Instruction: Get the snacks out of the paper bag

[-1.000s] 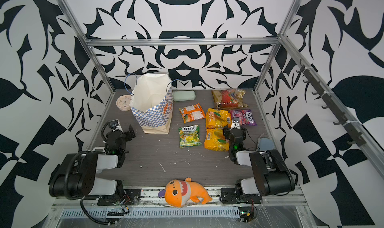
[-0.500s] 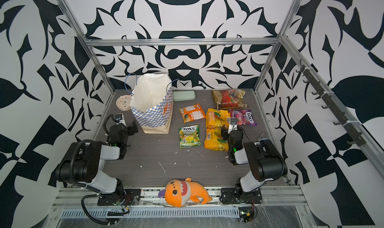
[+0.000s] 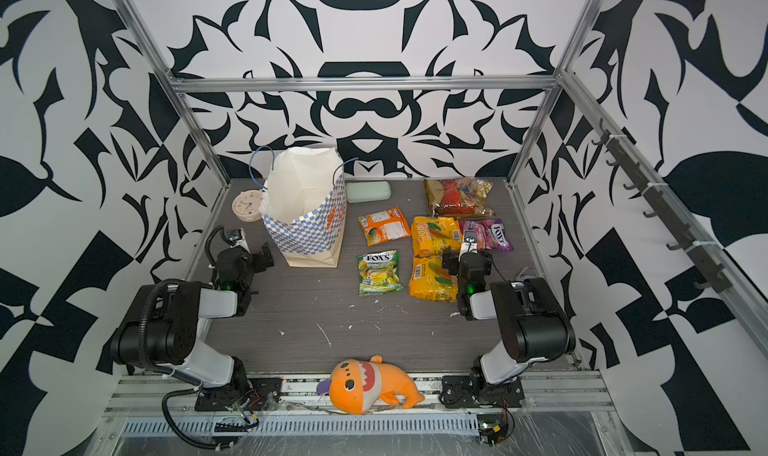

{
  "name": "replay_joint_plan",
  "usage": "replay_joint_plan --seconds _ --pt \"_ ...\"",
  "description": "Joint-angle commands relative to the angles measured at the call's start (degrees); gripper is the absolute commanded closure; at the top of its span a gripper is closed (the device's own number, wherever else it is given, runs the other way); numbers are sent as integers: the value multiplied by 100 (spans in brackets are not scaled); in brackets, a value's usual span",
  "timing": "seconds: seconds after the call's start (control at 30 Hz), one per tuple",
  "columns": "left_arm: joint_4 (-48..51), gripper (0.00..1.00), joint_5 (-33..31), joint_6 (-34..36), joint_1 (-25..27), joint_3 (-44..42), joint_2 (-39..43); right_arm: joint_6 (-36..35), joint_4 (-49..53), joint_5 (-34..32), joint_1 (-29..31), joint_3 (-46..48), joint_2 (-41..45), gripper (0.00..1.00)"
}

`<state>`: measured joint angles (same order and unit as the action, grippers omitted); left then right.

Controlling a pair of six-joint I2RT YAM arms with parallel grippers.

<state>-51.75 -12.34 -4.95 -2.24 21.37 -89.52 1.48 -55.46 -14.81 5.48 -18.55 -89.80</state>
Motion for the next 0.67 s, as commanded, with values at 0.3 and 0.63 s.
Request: replay_joint_plan --seconds 0.3,0.63 --pt "-11 0 61 -61 -8 26 40 -15 124 -42 -8 -102 57 0" --pt "-11 0 59 -65 -10 28 45 -33 141 81 -15 -118 45 0"
